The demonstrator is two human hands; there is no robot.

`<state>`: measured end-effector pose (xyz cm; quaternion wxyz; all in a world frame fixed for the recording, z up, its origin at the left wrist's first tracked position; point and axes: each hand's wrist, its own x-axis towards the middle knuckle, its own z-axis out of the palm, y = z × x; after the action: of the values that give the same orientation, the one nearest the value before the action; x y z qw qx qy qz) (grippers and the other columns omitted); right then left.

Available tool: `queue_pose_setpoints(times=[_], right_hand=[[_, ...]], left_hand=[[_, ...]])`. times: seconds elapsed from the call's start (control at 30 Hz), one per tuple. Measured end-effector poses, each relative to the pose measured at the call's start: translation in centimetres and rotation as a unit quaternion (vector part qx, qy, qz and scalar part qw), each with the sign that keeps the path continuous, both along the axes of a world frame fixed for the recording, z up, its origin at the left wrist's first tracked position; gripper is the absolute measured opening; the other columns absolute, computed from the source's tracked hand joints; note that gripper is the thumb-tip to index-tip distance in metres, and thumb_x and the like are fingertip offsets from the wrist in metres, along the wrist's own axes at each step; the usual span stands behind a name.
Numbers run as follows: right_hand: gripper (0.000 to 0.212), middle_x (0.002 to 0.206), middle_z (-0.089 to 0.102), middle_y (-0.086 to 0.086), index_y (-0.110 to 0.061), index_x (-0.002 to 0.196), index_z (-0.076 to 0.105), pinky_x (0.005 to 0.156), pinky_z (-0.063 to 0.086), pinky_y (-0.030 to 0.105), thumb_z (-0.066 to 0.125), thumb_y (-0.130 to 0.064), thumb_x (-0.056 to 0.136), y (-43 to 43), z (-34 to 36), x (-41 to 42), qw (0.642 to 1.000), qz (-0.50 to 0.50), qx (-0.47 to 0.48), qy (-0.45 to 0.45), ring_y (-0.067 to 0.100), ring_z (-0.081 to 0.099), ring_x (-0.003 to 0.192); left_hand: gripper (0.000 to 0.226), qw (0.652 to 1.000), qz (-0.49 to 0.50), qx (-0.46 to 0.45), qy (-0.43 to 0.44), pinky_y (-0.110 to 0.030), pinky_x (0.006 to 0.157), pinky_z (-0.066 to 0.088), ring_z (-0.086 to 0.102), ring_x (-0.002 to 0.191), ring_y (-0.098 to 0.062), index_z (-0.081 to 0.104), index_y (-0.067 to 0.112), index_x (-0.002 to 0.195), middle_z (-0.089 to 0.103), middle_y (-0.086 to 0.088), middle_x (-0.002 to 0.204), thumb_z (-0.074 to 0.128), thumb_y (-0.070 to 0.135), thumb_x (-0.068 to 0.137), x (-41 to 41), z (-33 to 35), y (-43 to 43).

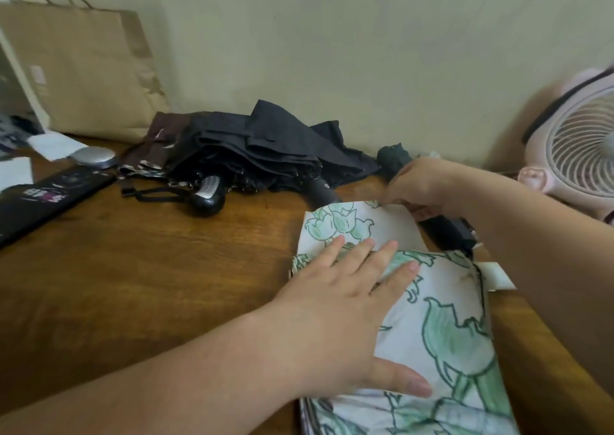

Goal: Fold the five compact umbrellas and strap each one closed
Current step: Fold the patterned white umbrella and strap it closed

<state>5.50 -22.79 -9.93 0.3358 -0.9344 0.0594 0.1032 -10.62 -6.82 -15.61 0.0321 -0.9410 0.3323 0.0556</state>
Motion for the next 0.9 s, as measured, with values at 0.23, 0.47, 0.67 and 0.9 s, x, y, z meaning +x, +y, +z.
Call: queue_pose_setpoints(times=[0.23, 0.47, 0.67, 0.9], right_hand=[[0.024, 0.110, 0.072, 0.023, -0.003, 0.107, 0.069, 0.075, 0.062, 0.039, 0.076, -0.009, 0.085, -1.3, 0.4, 0.0, 0.989, -0.028, 0.147, 0.014, 0.034, 0.073, 0.088], [0.028, 0.088, 0.075, 0.012, -0.011, 0.109, 0.066, 0.100, 0.044, 0.042, 0.074, 0.000, 0.085, -1.6, 1.1, -1.0, 0.962, 0.083, 0.260, -0.004, 0.025, 0.074, 0.086], [0.017, 0.099, 0.078, 0.012, -0.013, 0.093, 0.079, 0.091, 0.060, 0.046, 0.086, -0.019, 0.078, -2.0, 1.1, -2.3, 0.987, 0.153, 0.011, -0.044, 0.032, 0.074, 0.098], [0.010, 0.071, 0.073, -0.006, -0.018, 0.079, 0.076, 0.059, 0.050, 0.018, 0.082, -0.025, 0.083, -4.8, 2.5, -7.8, 0.961, 0.137, 0.033, -0.238, 0.012, 0.063, 0.064]], left_hand=[[0.107, 1.000, 0.003, -0.004, -0.008, -0.049, 0.121, -0.022, -0.036, 0.149, -0.021, -0.035, 0.030, 0.152, -0.040, 0.000, 0.161, 0.022, 0.090, 0.085, -0.1, -0.1, 0.0], [0.107, 1.000, 0.007, -0.001, -0.007, -0.048, 0.120, -0.024, -0.038, 0.148, -0.021, -0.036, 0.030, 0.152, -0.041, -0.001, 0.160, 0.019, 0.091, 0.084, -0.2, 0.0, 0.0], [0.106, 1.000, 0.011, 0.003, -0.001, -0.047, 0.120, -0.025, -0.040, 0.147, -0.019, -0.038, 0.031, 0.150, -0.043, 0.001, 0.159, 0.018, 0.091, 0.084, -0.3, 0.3, 0.0], [0.085, 0.999, -0.006, -0.051, 0.009, -0.036, 0.117, -0.030, -0.049, 0.138, -0.005, -0.027, 0.029, 0.157, -0.046, 0.010, 0.157, 0.020, 0.071, 0.100, -1.1, 0.3, 0.5]])
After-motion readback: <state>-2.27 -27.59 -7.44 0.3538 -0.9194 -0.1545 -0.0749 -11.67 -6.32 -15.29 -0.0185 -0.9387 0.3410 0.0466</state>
